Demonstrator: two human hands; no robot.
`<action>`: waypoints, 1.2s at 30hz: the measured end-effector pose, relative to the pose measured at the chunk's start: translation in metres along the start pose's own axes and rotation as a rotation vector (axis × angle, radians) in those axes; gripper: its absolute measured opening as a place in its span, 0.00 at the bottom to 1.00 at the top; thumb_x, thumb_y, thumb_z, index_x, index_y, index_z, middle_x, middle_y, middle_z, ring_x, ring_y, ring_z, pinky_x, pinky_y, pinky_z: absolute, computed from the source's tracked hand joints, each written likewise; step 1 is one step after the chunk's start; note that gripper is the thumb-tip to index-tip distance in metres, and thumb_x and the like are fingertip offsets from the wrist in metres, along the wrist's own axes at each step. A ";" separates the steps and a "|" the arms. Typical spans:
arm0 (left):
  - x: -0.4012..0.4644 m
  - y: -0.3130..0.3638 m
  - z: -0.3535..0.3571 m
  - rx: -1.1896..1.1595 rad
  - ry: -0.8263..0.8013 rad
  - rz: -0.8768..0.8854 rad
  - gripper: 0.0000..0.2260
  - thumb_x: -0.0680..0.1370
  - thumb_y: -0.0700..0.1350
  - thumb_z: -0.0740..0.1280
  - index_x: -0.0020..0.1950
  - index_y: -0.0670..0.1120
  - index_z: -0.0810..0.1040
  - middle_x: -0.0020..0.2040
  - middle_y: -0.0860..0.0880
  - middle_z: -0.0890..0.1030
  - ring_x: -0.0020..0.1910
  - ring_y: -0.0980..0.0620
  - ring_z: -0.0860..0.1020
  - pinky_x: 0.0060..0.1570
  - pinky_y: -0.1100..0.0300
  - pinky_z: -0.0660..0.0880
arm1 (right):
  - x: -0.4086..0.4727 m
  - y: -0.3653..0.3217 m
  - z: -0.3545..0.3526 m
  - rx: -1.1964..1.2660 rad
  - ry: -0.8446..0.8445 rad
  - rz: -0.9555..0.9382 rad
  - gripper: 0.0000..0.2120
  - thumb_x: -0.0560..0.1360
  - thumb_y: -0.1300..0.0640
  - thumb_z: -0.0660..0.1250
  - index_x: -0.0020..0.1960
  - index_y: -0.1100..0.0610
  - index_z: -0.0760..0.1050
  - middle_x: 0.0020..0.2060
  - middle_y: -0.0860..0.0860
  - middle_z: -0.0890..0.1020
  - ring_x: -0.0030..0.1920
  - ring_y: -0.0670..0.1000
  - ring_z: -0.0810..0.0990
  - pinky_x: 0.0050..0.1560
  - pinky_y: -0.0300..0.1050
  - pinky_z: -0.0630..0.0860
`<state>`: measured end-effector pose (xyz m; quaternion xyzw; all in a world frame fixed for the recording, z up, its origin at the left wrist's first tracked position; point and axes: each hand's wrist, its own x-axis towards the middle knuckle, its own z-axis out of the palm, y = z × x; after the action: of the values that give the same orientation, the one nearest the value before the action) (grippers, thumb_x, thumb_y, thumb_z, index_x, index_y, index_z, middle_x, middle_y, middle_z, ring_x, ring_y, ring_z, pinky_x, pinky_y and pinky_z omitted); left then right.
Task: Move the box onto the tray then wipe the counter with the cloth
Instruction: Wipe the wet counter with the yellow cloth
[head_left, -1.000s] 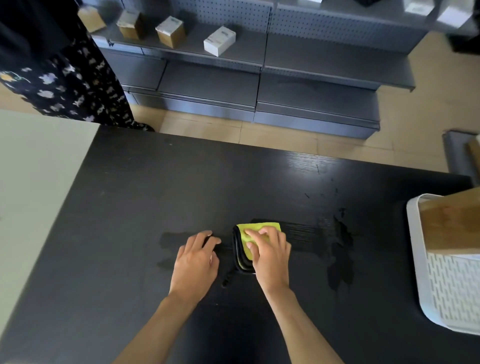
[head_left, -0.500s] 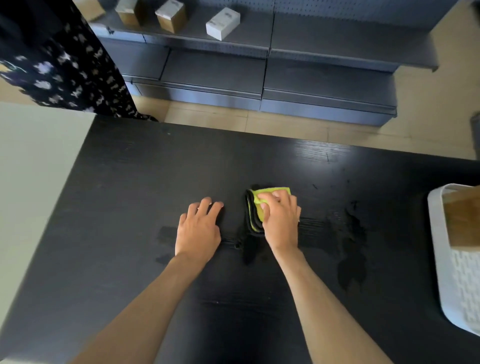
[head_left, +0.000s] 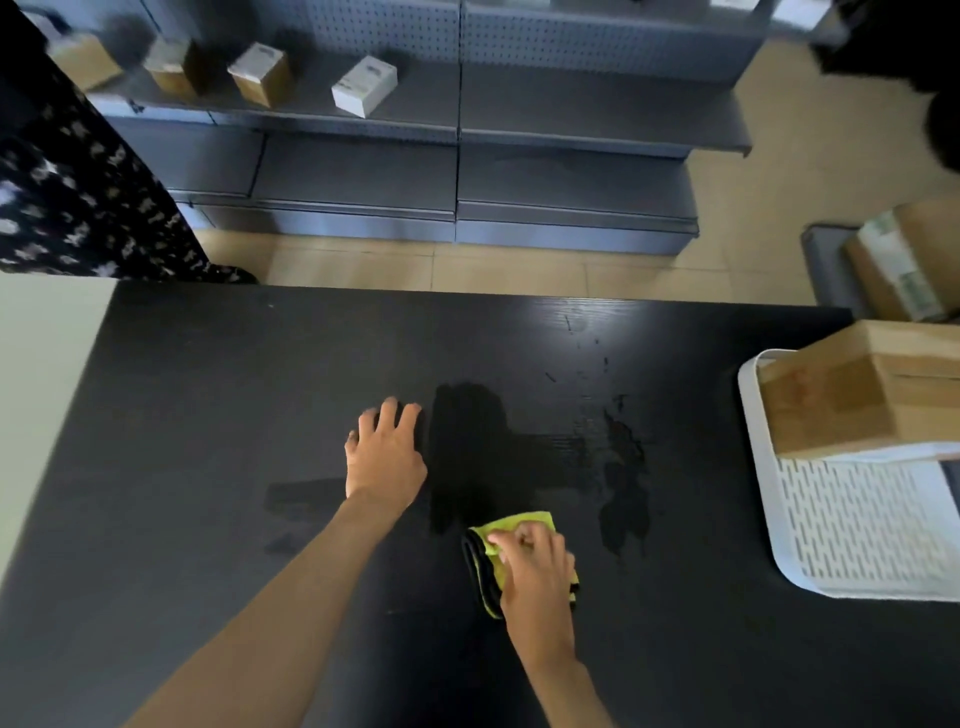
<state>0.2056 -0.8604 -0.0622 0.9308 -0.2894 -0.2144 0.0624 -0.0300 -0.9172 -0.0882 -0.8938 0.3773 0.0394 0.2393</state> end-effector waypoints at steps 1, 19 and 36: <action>0.001 0.001 0.003 0.010 0.001 -0.010 0.28 0.75 0.41 0.65 0.74 0.51 0.64 0.78 0.47 0.63 0.74 0.41 0.61 0.72 0.39 0.66 | 0.014 -0.001 0.000 0.016 0.021 -0.004 0.31 0.62 0.72 0.79 0.58 0.45 0.82 0.51 0.46 0.74 0.54 0.51 0.74 0.53 0.47 0.70; -0.003 0.003 0.022 0.087 0.050 -0.023 0.34 0.73 0.39 0.65 0.79 0.49 0.61 0.81 0.45 0.59 0.76 0.38 0.58 0.75 0.40 0.59 | 0.198 -0.004 -0.039 0.075 0.186 -0.054 0.20 0.76 0.67 0.72 0.63 0.48 0.81 0.55 0.52 0.75 0.58 0.57 0.71 0.57 0.55 0.70; -0.043 0.081 0.009 0.047 0.012 0.161 0.23 0.77 0.45 0.64 0.72 0.53 0.69 0.76 0.50 0.67 0.74 0.47 0.65 0.69 0.45 0.68 | 0.044 0.044 -0.036 -0.032 0.121 0.128 0.36 0.60 0.72 0.79 0.60 0.42 0.81 0.51 0.48 0.73 0.53 0.54 0.73 0.53 0.53 0.75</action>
<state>0.1282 -0.9029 -0.0354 0.9070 -0.3677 -0.1965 0.0594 -0.0332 -0.9888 -0.0851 -0.8724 0.4465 0.0064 0.1986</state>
